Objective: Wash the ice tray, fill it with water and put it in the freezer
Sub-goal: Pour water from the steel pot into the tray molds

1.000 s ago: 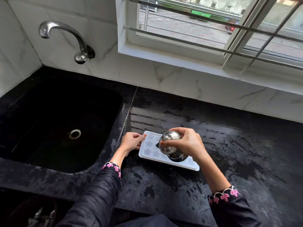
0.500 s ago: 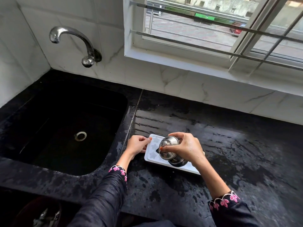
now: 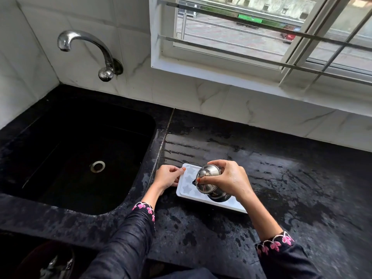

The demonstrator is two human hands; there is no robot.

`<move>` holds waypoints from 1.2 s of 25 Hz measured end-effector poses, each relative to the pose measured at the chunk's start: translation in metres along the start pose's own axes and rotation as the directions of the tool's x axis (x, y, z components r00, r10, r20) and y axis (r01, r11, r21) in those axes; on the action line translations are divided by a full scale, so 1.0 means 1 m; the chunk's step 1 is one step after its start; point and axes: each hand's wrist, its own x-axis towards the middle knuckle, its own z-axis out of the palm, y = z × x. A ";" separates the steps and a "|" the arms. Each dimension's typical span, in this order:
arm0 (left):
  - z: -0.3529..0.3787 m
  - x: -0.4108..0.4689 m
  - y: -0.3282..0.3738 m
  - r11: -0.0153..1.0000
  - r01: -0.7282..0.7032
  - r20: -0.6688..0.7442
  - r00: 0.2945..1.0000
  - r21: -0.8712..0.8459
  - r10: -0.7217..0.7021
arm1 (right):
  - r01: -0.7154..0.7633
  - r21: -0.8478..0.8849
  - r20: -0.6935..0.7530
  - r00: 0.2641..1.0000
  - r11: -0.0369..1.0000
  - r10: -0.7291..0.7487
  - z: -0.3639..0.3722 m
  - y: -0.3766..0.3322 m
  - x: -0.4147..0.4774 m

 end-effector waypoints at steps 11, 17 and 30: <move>0.000 -0.006 0.005 1.000 0.006 0.004 1.000 -0.016 -0.006 | 0.006 0.031 0.000 1.000 0.999 -0.006 -0.001 -0.001 0.001; 0.000 -0.007 0.006 1.000 -0.004 0.004 1.000 0.008 0.004 | 0.007 0.063 0.002 1.000 0.998 -0.007 -0.001 0.004 0.003; -0.002 -0.010 0.010 0.999 0.006 0.018 1.000 0.040 -0.006 | -0.135 0.676 0.130 0.990 0.724 0.063 -0.035 0.047 -0.003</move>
